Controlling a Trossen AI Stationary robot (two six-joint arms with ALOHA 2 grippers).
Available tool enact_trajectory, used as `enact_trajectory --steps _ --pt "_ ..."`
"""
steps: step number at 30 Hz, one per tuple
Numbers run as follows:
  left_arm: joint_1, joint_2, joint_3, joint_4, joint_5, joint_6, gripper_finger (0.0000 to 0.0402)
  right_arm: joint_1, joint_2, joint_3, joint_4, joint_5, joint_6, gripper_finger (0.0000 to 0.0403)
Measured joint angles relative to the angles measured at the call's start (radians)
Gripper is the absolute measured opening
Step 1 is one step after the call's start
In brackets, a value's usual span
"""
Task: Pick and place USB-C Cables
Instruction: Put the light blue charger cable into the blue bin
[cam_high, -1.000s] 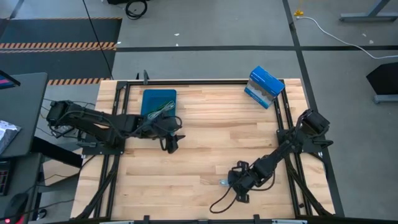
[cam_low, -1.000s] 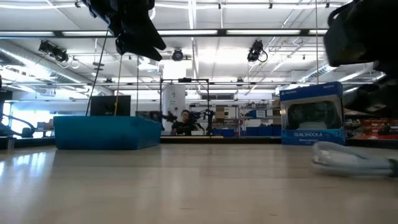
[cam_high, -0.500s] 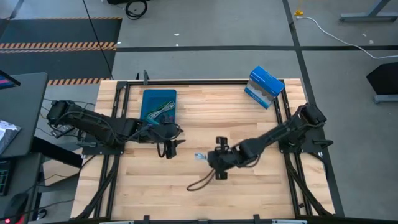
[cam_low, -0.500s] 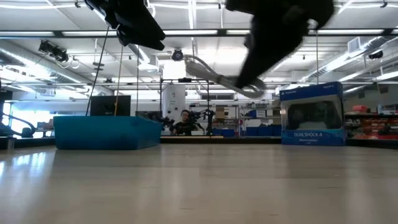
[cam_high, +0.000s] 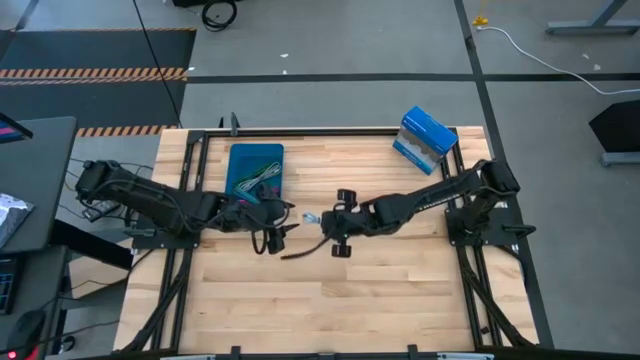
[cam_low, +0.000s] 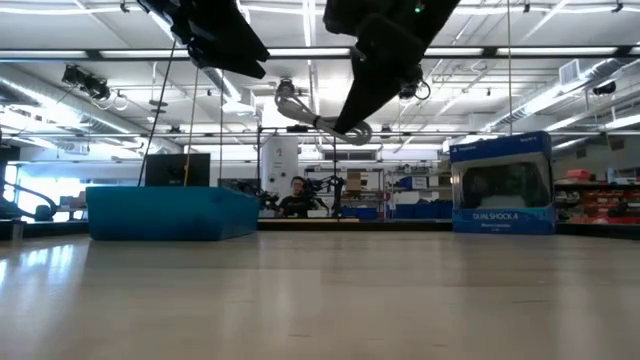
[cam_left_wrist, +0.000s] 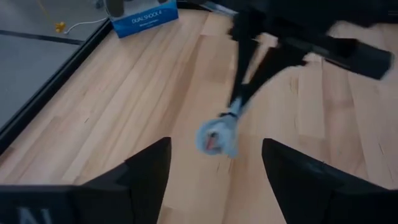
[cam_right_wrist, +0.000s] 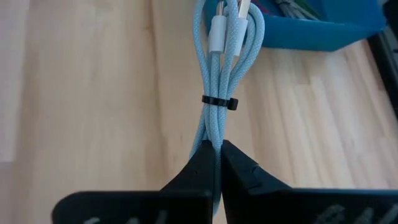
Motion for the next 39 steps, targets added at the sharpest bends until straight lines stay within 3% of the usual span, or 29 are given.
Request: enact_trajectory --steps 8,18,22,29,39 --pt "0.021 0.066 0.0 0.041 -0.004 0.053 0.0287 -0.039 0.0 0.0 0.153 -0.057 -0.106 0.001" --pt "0.094 0.093 0.0 0.043 0.015 0.048 0.0281 -0.055 -0.001 0.001 0.197 -0.075 -0.173 0.0011" --pt "0.114 0.093 0.0 0.03 0.044 0.048 0.0228 -0.08 -0.001 0.001 0.204 -0.08 -0.191 0.0031" --pt "0.149 0.093 0.0 0.005 0.057 0.104 0.0056 -0.124 -0.002 0.001 0.207 -0.079 -0.225 0.0044" --pt "0.257 0.093 0.0 0.004 0.031 0.193 0.0042 -0.194 -0.002 0.001 0.224 -0.054 -0.305 0.0051"
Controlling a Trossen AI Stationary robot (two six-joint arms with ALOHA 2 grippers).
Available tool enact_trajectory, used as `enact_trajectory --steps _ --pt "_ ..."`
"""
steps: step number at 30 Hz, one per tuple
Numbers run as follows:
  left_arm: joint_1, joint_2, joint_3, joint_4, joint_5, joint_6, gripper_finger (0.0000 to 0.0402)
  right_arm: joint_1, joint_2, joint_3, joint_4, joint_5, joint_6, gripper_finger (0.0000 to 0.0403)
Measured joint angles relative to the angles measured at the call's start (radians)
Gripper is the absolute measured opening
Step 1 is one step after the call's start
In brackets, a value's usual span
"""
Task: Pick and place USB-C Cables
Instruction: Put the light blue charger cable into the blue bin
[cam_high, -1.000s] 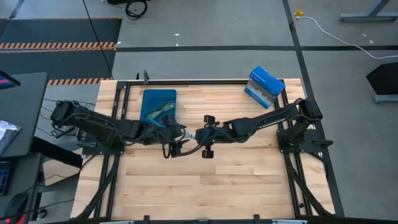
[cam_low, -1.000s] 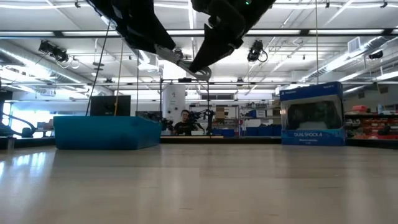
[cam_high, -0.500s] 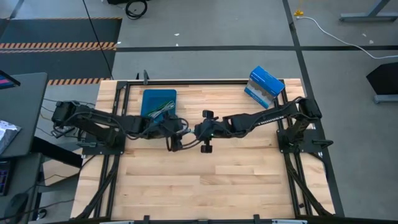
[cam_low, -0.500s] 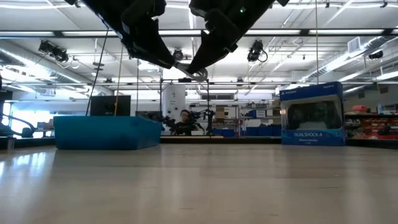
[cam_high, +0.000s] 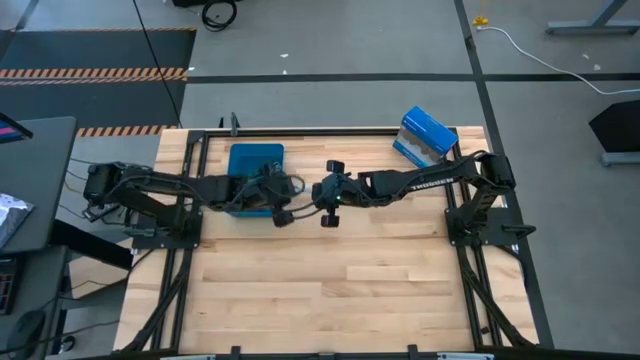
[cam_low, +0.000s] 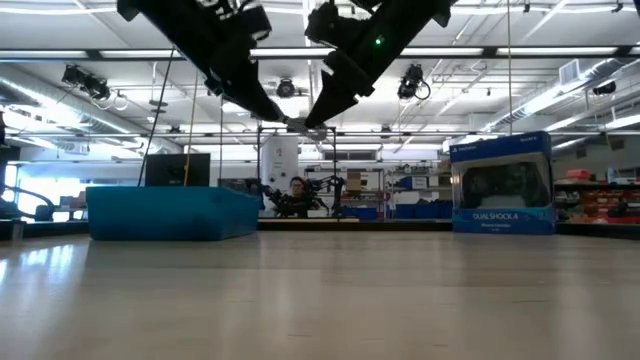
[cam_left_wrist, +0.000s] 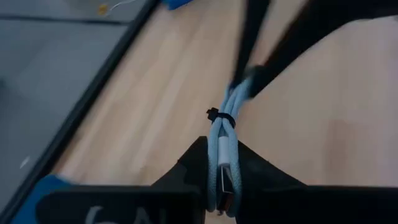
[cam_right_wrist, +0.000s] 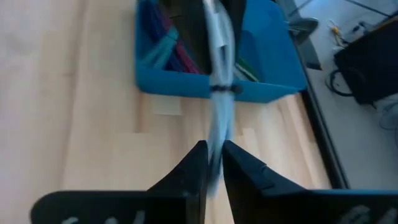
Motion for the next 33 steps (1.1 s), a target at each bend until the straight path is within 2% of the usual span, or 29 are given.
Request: enact_trajectory --steps 4,8,12,16,20,24,30,33 --pt "0.076 0.0 0.0 -0.024 -0.023 -0.022 0.0042 -0.033 0.0 0.0 -0.001 0.005 -0.007 0.0074" --pt "0.12 0.0 0.0 -0.043 -0.072 -0.019 0.0042 -0.051 0.0 0.0 -0.021 0.001 -0.011 0.0117" --pt "0.154 -0.002 0.0 -0.188 -0.18 -0.064 0.0042 -0.062 0.0 0.0 -0.036 0.068 -0.02 0.0162" --pt "0.191 -0.003 0.0 -0.351 -0.242 -0.165 0.0042 -0.074 0.0 0.0 -0.04 0.125 -0.023 0.0188" --pt "0.196 -0.003 0.0 -0.438 -0.32 -0.251 0.0042 -0.08 0.0 0.0 -0.04 0.127 -0.018 0.0194" --pt "0.201 -0.003 0.0 -0.484 -0.336 -0.311 0.0042 -0.081 0.0 0.0 -0.051 0.128 -0.012 0.0193" --pt "0.26 -0.003 -0.056 -0.476 -0.315 -0.377 0.0042 -0.073 0.0 0.0 -0.076 0.127 0.017 0.0192" --pt "0.304 -0.003 -0.116 -0.401 -0.311 -0.389 0.005 -0.068 0.0 0.0 -0.093 0.125 0.02 0.0192"
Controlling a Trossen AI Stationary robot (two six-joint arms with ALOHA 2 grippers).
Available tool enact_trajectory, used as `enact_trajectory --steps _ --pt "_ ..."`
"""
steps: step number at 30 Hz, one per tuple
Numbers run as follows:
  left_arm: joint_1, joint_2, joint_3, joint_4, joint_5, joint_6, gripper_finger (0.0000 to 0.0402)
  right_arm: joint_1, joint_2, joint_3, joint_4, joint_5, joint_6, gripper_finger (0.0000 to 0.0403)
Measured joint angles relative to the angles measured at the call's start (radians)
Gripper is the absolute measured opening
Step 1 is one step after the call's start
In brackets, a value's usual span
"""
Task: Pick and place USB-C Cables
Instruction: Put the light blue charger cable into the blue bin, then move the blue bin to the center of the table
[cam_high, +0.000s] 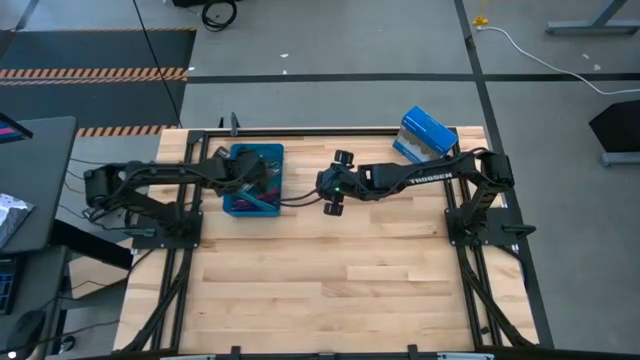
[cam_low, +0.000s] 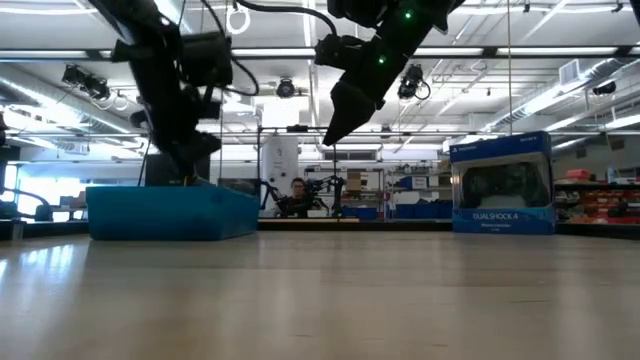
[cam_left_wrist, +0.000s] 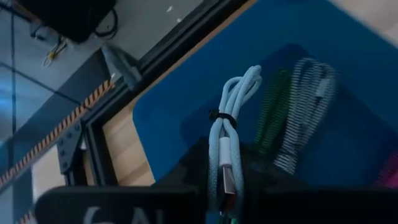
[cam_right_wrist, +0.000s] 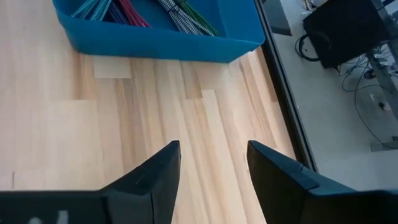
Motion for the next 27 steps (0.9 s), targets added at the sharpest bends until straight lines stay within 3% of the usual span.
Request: enact_trajectory --steps 8,16,27 --pt "0.085 0.0 -0.089 0.093 -0.013 -0.017 0.014 0.001 0.0 0.0 -0.01 -0.001 0.022 0.0192" --pt "0.08 0.0 -0.094 0.156 0.084 0.029 0.0226 0.001 0.0 0.0 -0.007 -0.001 0.022 0.0191" --pt "0.02 0.0 -0.064 0.277 0.156 0.127 0.0247 0.001 0.0 0.0 -0.005 -0.001 0.022 0.0191"
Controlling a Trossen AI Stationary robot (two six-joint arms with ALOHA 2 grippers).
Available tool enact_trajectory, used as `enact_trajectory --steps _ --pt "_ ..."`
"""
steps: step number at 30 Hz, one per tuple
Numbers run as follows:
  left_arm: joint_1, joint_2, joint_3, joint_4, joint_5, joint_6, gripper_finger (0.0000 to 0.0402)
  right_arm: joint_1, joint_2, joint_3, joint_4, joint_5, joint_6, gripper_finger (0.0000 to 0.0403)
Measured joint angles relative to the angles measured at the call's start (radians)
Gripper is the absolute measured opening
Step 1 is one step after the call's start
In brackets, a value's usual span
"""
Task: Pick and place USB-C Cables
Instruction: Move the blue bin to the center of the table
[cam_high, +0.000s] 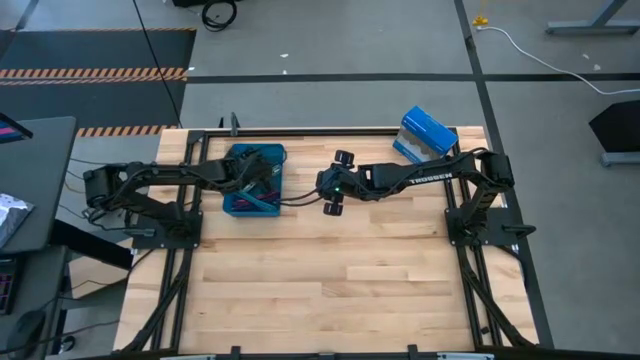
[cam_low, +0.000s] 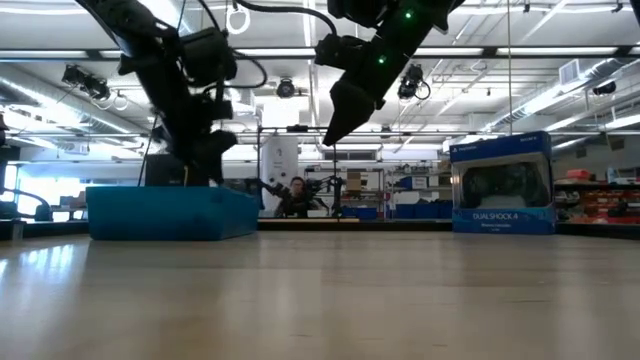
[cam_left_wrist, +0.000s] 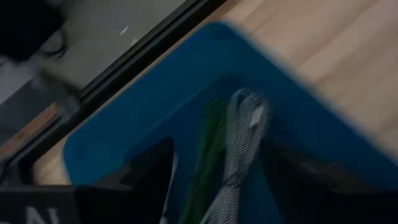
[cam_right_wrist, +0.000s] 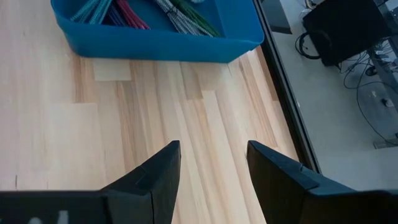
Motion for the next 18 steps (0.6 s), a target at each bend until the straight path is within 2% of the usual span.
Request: enact_trajectory --steps 6,12,14,18 --pt "-0.079 0.0 0.026 0.137 0.117 0.105 0.0247 0.001 -0.002 0.0 0.014 0.0 -0.004 0.0191" --pt "-0.158 0.0 0.026 0.278 0.28 0.242 0.0247 0.002 -0.054 0.0 -0.076 -0.013 0.053 0.0191" --pt "-0.178 0.0 0.026 0.32 0.335 0.272 0.0247 0.002 -0.077 0.0 -0.119 -0.065 0.083 0.0191" --pt "-0.208 0.0 0.026 0.417 0.463 0.305 0.0247 0.003 -0.124 0.0 -0.171 -0.237 0.153 0.0191"
